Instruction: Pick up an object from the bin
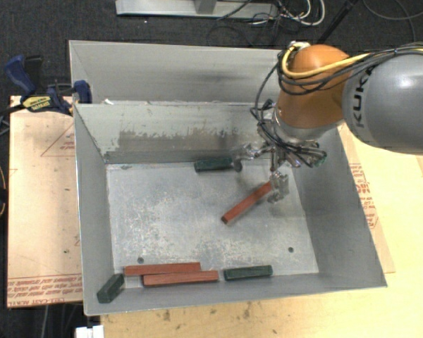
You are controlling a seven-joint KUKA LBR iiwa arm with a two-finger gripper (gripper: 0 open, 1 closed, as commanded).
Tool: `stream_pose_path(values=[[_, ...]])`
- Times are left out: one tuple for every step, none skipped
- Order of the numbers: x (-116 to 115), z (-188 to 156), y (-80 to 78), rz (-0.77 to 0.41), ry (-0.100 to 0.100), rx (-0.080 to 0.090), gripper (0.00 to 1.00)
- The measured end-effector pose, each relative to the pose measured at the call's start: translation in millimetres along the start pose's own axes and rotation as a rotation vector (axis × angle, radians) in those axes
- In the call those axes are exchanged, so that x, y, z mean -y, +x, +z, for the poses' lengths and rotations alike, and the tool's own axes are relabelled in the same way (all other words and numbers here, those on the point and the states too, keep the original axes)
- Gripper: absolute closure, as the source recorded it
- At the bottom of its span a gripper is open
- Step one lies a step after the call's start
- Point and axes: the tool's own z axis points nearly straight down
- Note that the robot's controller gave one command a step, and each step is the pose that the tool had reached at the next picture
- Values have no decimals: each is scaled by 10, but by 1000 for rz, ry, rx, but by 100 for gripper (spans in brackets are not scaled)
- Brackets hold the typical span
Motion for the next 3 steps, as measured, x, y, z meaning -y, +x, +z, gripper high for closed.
stream_pose_path(values=[[-492,310,454,-119,-1,-1,100],[-491,309,454,-118,-1,0,100],[-241,-1599,119,-169,9,8,100]])
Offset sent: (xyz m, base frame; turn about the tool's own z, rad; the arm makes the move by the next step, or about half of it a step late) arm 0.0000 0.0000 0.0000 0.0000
